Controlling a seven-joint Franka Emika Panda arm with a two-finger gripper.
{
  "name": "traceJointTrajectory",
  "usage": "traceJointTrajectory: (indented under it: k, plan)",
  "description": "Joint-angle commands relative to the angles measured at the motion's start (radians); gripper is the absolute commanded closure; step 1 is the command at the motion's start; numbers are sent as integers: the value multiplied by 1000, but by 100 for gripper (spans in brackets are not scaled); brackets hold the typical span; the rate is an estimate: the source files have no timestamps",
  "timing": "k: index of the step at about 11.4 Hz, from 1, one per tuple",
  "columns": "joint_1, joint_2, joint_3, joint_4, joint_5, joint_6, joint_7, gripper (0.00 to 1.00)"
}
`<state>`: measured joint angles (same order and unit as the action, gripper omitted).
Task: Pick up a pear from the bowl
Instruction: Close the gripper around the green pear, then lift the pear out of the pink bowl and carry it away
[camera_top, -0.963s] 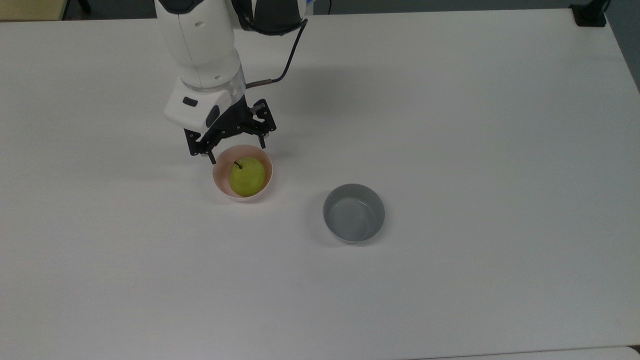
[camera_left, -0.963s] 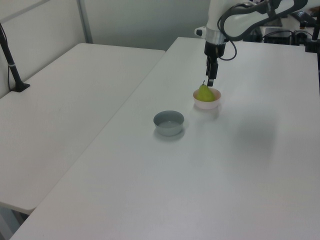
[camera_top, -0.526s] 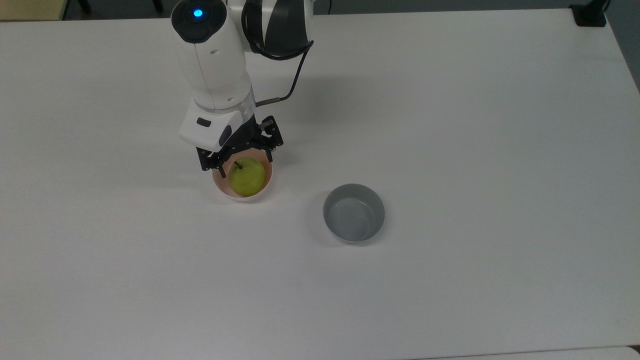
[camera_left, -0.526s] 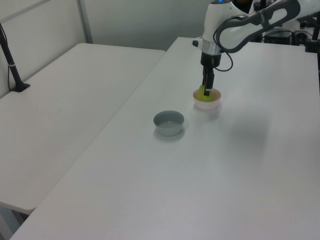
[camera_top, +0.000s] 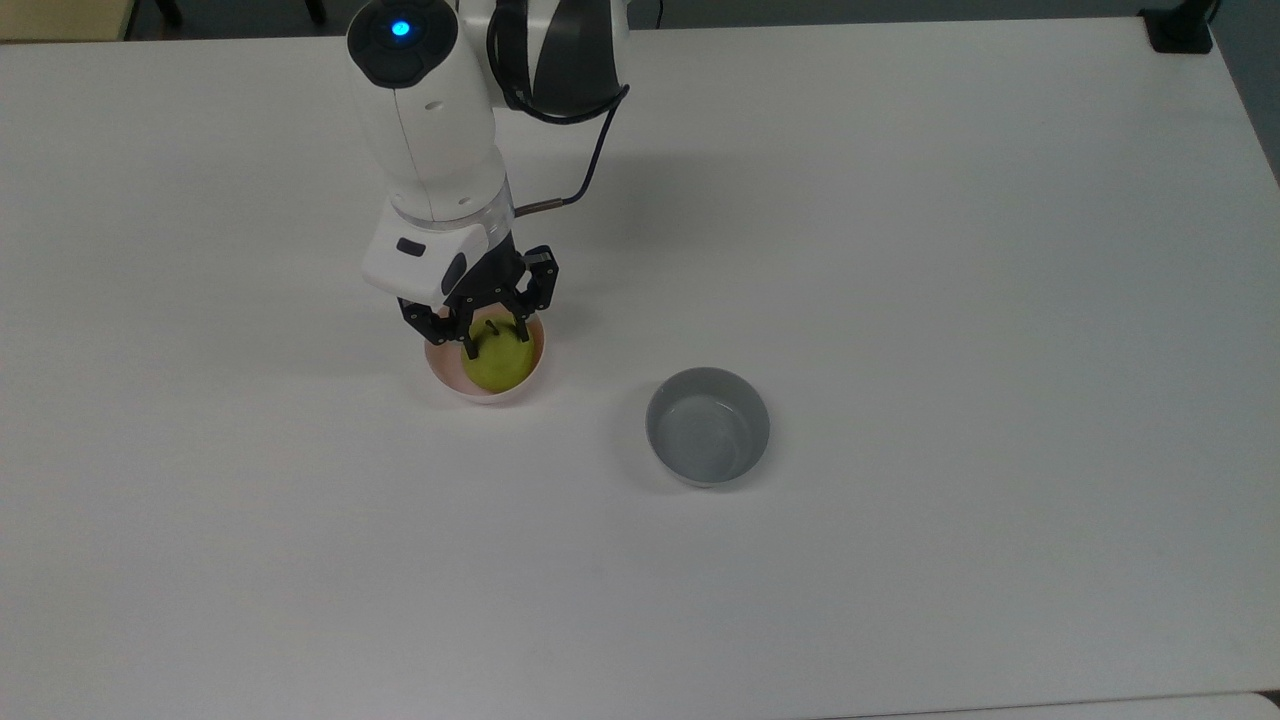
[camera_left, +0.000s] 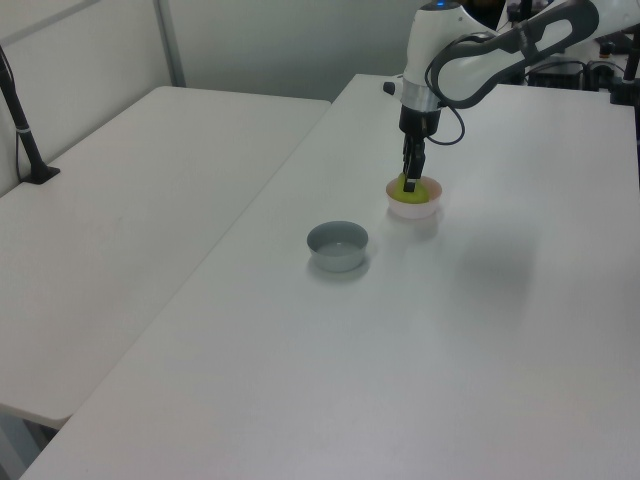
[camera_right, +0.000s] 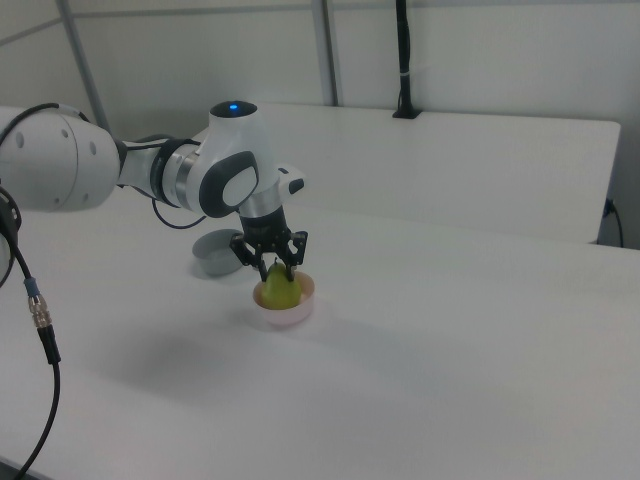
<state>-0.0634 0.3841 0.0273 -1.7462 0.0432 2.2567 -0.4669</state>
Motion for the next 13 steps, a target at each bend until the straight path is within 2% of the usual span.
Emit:
traceJointTrajectory:
  k: [1,6,9,13]
  plan:
    - [2,-27,-6,-23,-3,11,-4,100]
    - [-10,-137,-6,-9,-3,-98,1,100]
    - [-42,-171,-7,109,-3,-309,-1,100]
    - [-76,-172,-18,255,-3,-506,1,100]
